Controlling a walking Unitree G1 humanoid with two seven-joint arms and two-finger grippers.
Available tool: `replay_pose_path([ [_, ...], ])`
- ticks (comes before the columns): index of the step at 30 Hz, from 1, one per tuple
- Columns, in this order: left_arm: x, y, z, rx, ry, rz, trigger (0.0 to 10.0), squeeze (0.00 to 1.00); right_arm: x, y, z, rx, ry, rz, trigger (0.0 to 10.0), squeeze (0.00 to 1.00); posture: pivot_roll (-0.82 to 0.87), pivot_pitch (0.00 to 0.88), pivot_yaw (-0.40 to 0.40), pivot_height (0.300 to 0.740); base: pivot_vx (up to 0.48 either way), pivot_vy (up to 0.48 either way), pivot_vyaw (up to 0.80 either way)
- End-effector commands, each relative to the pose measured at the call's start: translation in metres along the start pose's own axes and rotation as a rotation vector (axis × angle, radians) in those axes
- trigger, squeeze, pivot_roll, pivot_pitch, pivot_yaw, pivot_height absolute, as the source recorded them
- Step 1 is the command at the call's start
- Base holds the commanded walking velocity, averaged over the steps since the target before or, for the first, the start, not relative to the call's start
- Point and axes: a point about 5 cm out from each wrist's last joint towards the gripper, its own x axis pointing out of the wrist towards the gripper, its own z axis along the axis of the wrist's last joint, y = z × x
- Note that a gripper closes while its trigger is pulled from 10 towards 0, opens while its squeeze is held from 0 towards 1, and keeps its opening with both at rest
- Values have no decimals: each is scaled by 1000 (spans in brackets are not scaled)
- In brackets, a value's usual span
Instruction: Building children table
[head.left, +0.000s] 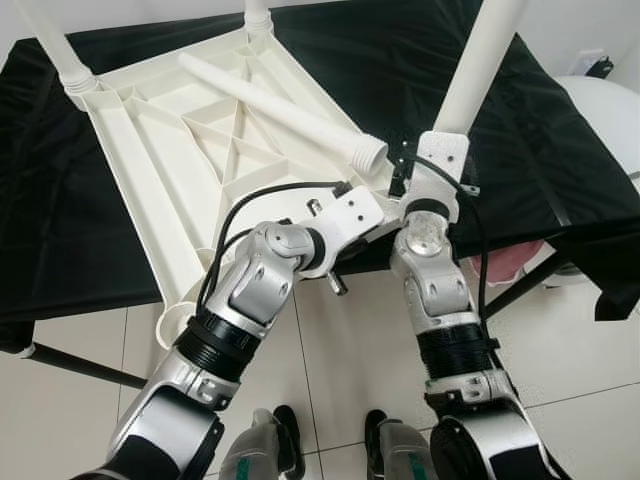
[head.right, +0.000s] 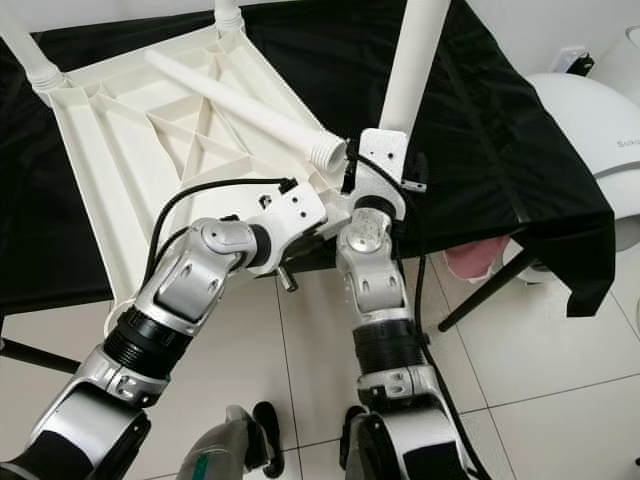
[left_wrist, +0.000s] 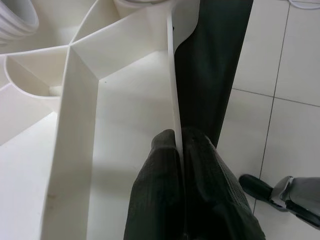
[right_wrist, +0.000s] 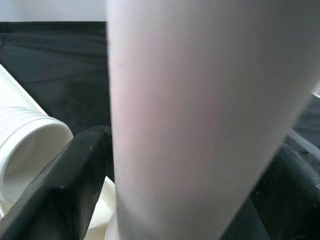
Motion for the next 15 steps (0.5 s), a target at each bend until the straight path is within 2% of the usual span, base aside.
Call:
replay_pose_path([
  [1,0,4,2,24,8,100,10000,0,-7,5,-4,88,48,69,10000,396,-143,205,38,740,0,0,0],
  [2,0,4,2,24,8,100,10000,0,-8,4,-2,113,44,119,10000,0,-145,204,38,740,0,0,0],
  [3,0,4,2,24,8,100,10000,0,-8,4,-2,113,44,119,10000,0,-145,204,38,740,0,0,0],
  [7,0,4,3,25,5,99,10000,0,-10,-9,5,176,2,319,10000,0,-146,202,38,740,0,0,0],
  [9,0,4,3,25,4,99,10000,0,-7,-19,7,177,-5,354,10000,0,-147,201,38,740,0,0,0],
  [10,0,4,3,25,4,99,10000,0,-7,-19,7,177,-5,354,10000,0,-147,201,38,740,0,0,0],
  [15,0,4,4,29,0,95,10000,0,14,-59,12,42,-29,466,10000,0,-153,197,40,740,0,0,0],
])
